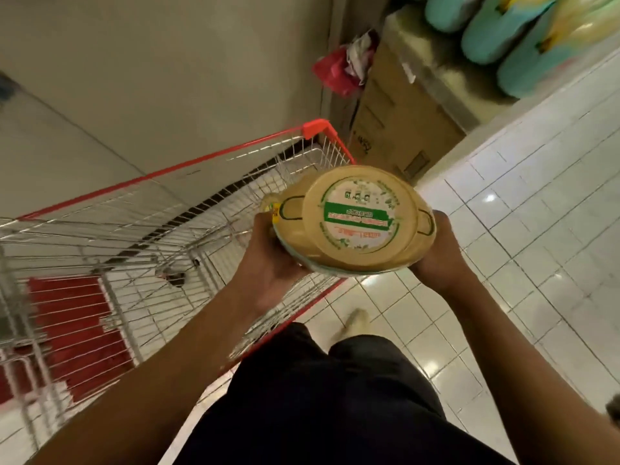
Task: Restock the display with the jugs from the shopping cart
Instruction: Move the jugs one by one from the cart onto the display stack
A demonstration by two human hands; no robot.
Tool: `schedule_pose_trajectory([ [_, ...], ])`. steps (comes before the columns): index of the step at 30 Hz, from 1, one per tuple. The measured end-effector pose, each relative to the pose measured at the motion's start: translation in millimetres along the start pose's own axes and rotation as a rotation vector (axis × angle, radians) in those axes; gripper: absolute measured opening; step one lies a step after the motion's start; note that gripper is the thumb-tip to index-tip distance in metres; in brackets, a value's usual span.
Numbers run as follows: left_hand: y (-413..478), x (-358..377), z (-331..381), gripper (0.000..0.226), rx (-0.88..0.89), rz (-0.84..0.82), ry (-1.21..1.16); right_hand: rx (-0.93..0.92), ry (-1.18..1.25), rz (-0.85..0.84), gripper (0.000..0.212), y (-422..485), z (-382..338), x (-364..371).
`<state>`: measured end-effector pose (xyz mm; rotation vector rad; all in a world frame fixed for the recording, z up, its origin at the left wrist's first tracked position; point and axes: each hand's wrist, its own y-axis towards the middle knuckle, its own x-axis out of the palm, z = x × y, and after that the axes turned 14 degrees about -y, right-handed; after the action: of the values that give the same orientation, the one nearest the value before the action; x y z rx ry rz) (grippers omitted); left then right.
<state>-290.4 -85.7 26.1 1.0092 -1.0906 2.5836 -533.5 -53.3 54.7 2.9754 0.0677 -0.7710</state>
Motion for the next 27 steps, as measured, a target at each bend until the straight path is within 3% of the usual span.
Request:
schedule_pose_trajectory([
  [7, 14.4, 109.1, -85.5, 0.081, -0.08, -0.001, 0.069, 0.043, 0.032, 0.044, 0.027, -60.2, 41.0, -114.9],
  [11, 19.3, 161.7, -121.3, 0.078, -0.085, -0.036, 0.089, 0.052, 0.072, 0.112, 0.016, -90.7, 62.6, -167.2],
  [18, 42.5, 224.7, -155.4, 0.074, -0.076, -0.122, 0.209, 0.073, 0.093, 0.199, 0.02, -112.0, 93.7, -234.5],
  [22, 70.4, 259.6, -164.5, 0.072, -0.094, -0.097, 0.212, 0.091, 0.06, 0.184, 0.042, -101.2, 114.6, -274.6],
  [27, 118.5, 298.6, -161.6, 0.065, -0.085, -0.109, 0.171, 0.116, 0.136, 0.191, 0.025, -57.4, 137.5, -329.9],
])
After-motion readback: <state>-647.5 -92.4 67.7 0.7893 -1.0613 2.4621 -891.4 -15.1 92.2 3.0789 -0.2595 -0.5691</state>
